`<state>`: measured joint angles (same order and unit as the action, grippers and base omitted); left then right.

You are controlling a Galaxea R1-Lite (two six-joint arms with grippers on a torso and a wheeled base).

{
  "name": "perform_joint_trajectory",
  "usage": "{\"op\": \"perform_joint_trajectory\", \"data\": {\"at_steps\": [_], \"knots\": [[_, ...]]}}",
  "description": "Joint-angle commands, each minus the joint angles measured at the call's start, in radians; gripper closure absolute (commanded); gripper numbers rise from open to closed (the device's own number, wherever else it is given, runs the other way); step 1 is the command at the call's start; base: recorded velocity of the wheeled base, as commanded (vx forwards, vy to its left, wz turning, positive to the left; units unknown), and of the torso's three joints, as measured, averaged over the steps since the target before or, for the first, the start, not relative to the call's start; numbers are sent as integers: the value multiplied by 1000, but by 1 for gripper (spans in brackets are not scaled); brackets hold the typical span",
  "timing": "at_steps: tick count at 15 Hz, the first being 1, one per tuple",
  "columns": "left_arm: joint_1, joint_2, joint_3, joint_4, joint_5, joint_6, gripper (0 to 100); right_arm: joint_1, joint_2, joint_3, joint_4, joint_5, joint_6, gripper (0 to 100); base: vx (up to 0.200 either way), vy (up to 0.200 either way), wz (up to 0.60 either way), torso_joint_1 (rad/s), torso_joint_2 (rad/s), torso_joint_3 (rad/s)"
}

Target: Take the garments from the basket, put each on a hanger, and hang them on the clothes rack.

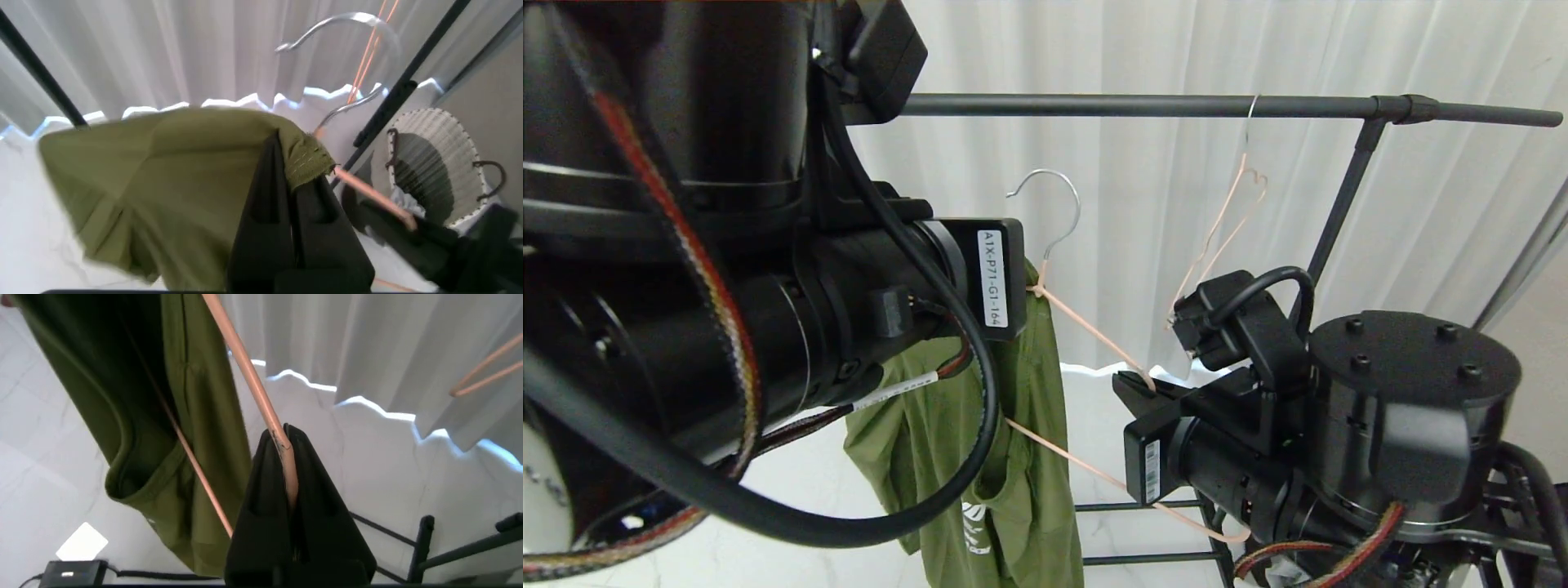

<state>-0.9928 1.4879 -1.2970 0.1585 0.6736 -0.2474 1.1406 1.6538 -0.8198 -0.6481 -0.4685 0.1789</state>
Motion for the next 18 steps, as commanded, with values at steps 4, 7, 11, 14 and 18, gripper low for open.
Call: {"op": "perform_joint_trajectory", "data": {"at_steps": [4, 7, 11, 14, 18], "knots": [[-6, -6, 24, 1, 1, 22, 100, -16, -143, 85, -2, -13, 1, 100, 0, 0, 0, 0, 0, 0], [-73, 2, 27, 1, 1, 20, 100, -15, -151, 85, -68, -62, -7, 100, 0, 0, 0, 0, 0, 0], [-107, 8, 68, -4, 1, 19, 100, 1, -152, 83, -143, -88, -45, 100, 0, 0, 0, 0, 0, 0], [-109, 8, 68, -5, 3, 20, 100, 22, -154, 82, -176, -88, -81, 100, 0, 0, 0, 0, 0, 0], [-107, -3, 70, -8, 3, 19, 0, 24, -161, 82, -191, -90, -98, 100, 0, 0, 0, 0, 0, 0]]}}
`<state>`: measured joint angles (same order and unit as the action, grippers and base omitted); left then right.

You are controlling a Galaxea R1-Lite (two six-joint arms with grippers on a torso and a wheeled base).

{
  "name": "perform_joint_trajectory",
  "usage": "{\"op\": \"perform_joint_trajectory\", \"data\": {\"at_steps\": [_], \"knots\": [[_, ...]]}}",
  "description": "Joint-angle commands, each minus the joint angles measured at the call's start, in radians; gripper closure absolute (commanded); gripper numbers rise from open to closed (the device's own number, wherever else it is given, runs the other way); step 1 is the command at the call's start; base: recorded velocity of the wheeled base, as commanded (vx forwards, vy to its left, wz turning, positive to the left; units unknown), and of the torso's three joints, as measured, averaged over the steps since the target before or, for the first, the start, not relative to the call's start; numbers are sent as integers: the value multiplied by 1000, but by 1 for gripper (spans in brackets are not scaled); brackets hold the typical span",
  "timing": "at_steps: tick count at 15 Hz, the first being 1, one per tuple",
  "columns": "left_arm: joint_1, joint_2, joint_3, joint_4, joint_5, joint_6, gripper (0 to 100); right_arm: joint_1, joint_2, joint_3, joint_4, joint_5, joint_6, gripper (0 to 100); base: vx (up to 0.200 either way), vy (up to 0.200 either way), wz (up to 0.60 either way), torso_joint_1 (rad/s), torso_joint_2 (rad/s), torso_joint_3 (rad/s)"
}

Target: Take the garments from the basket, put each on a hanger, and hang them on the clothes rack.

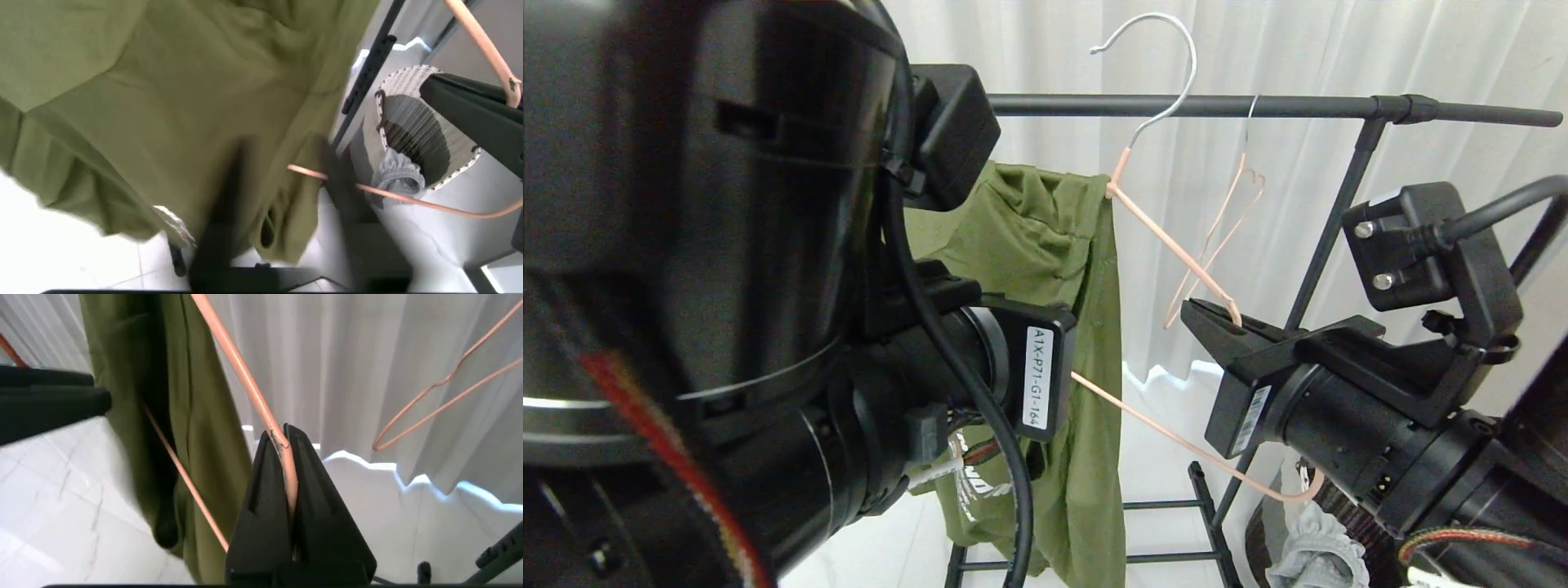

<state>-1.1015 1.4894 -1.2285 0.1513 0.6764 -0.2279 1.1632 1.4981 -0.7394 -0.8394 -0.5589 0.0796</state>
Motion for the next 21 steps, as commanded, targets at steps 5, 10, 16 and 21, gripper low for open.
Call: {"op": "perform_joint_trajectory", "data": {"at_steps": [5, 10, 16, 21], "knots": [[5, -80, 78, -1, -1, 7, 0, -4, -36, 37, -38, 2, -66, 100, 0, 0, 0, 0, 0, 0], [23, -311, 254, -1, -93, 255, 0, -10, -203, 301, -38, 57, -96, 100, 0, 0, 0, 0, 0, 0], [210, -413, 339, -27, -540, 565, 0, -10, -256, 371, -35, 215, -159, 100, 0, 0, 0, 0, 0, 0], [377, -319, 340, -141, -788, 654, 0, -45, -249, 368, -35, 281, -158, 100, 0, 0, 0, 0, 0, 0]]}}
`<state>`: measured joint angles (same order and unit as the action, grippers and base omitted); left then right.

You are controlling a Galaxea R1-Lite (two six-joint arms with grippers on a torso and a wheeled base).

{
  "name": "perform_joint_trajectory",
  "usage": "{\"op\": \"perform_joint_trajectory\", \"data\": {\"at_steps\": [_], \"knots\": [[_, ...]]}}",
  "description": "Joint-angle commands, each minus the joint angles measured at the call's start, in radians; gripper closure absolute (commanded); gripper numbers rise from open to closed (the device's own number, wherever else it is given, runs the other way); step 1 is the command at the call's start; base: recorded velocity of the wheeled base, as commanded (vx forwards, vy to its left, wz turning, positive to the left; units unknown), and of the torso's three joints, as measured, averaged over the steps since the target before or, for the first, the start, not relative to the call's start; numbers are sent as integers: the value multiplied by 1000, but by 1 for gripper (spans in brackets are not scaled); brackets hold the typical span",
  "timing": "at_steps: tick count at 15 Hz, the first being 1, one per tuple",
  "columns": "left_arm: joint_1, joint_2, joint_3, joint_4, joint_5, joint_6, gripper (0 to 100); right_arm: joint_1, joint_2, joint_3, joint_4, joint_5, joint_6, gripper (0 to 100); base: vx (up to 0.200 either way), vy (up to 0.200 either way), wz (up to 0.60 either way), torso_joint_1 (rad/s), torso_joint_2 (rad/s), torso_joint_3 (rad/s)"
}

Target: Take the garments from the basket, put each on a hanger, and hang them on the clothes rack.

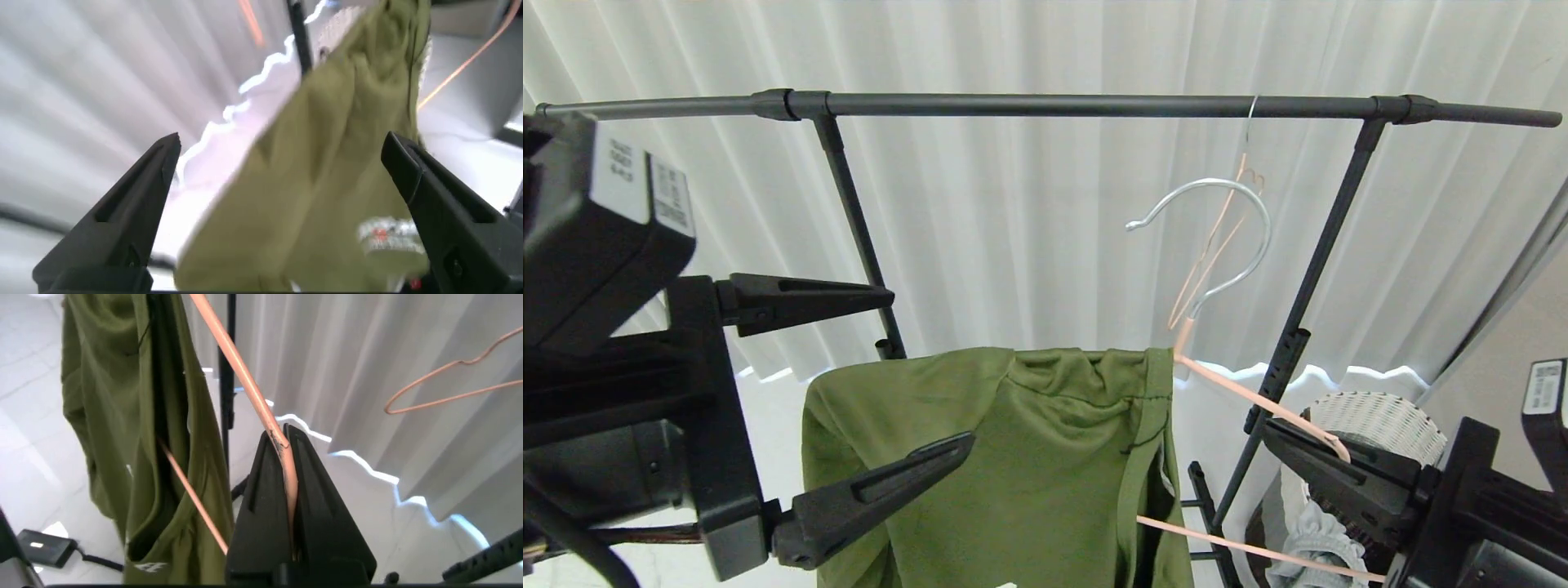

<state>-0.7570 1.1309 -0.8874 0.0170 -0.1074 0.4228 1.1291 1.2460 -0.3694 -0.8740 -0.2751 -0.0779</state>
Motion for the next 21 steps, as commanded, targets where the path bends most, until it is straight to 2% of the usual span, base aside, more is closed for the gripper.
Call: {"op": "perform_joint_trajectory", "data": {"at_steps": [1, 4, 6, 8, 14, 17, 21], "knots": [[58, 63, -4, -23, -84, 19, 0, -48, 4, -2, 3, 51, -2, 100, 0, 0, 0, 0, 0, 0], [107, 118, -16, -25, -181, 125, 0, -146, 35, -20, 3, 163, -5, 100, 0, 0, 0, 0, 0, 0], [122, 147, -38, -25, -204, 128, 0, -166, 58, -48, 4, 194, -23, 100, 0, 0, 0, 0, 0, 0], [145, 202, -71, -25, -204, 131, 0, -169, 105, -82, 4, 205, -33, 100, 0, 0, 0, 0, 0, 0], [194, 257, -76, -25, -213, 148, 0, -212, 150, -111, 1, 237, -33, 100, 0, 0, 0, 0, 0, 0], [194, 274, -76, -25, -275, 189, 0, -210, 150, -109, 3, 254, -54, 100, 0, 0, 0, 0, 0, 0], [194, 287, -73, -25, -311, 217, 0, -209, 158, -111, 3, 275, -74, 100, 0, 0, 0, 0, 0, 0]]}}
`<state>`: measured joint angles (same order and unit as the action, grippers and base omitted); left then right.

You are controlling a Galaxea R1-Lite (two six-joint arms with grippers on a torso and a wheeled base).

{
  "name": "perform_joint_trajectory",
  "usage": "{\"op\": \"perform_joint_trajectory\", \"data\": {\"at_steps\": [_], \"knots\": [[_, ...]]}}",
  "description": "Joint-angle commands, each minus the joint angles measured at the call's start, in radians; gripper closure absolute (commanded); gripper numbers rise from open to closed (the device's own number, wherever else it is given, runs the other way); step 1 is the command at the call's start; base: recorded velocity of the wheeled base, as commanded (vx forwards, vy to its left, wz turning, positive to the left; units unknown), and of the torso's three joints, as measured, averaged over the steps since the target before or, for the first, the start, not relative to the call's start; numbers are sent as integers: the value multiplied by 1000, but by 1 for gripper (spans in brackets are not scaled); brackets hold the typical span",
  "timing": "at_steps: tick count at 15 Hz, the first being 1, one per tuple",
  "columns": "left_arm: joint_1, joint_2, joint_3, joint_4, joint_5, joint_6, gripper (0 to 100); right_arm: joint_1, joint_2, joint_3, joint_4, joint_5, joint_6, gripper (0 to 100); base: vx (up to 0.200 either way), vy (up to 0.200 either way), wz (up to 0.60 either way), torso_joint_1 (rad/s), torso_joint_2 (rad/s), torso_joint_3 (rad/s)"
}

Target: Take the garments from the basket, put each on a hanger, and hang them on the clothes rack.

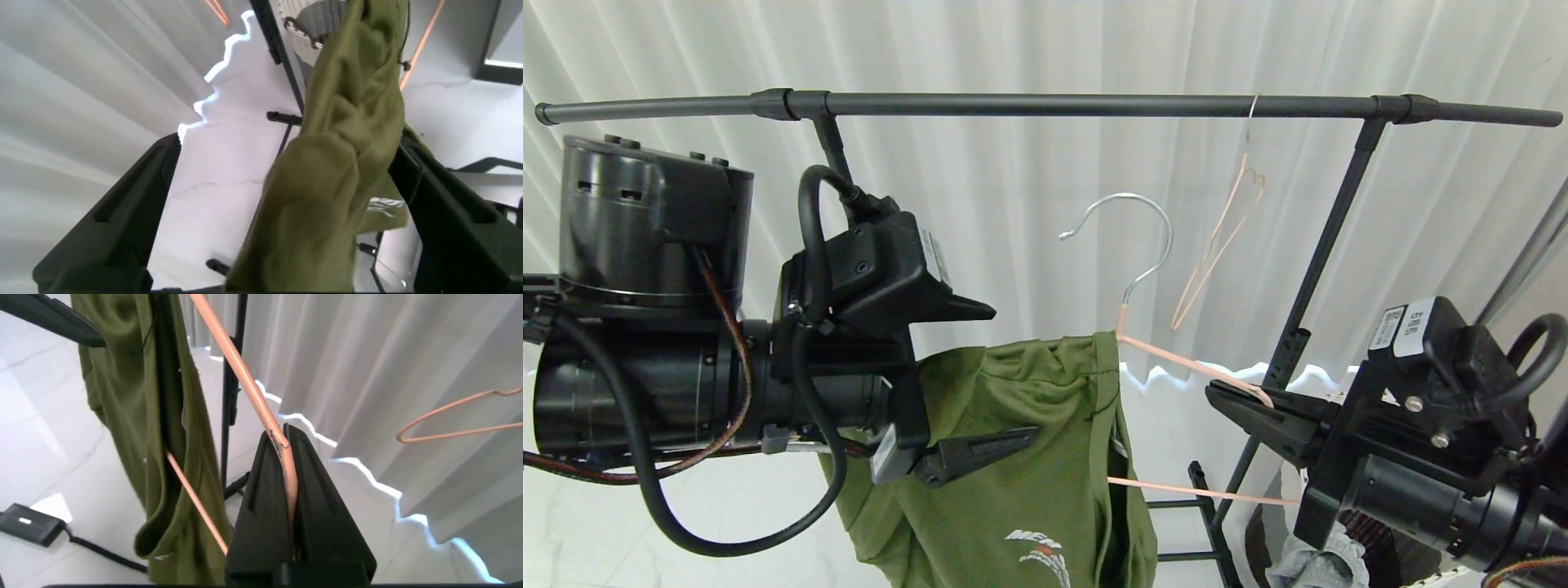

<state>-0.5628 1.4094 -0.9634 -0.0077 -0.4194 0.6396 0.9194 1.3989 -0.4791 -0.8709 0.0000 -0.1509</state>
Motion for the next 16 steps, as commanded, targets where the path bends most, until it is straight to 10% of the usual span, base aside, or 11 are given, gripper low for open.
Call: {"op": "perform_joint_trajectory", "data": {"at_steps": [1, 4, 5, 15, 16], "knots": [[0, 8, 6, 0, -4, 6, 0, 1, 6, -1, 0, 2, -1, 100, 0, 0, 0, 0, 0, 0], [-2, 8, 14, 2, -18, 20, 0, 3, 11, -1, 0, 14, -18, 100, 0, 0, 0, 0, 0, 0], [-2, 8, 14, 2, -18, 20, 100, 3, 11, -1, 0, 14, -18, 100, 0, 0, 0, 0, 0, 0], [1, 3, 38, -2, -15, 23, 100, 3, 5, 1, 0, 3, -22, 100, 0, 0, 0, 0, 0, 0], [6, 3, 40, -6, -15, 22, 100, 3, 5, 2, 0, 2, -27, 0, 0, 0, 0, 0, 0, 0]]}}
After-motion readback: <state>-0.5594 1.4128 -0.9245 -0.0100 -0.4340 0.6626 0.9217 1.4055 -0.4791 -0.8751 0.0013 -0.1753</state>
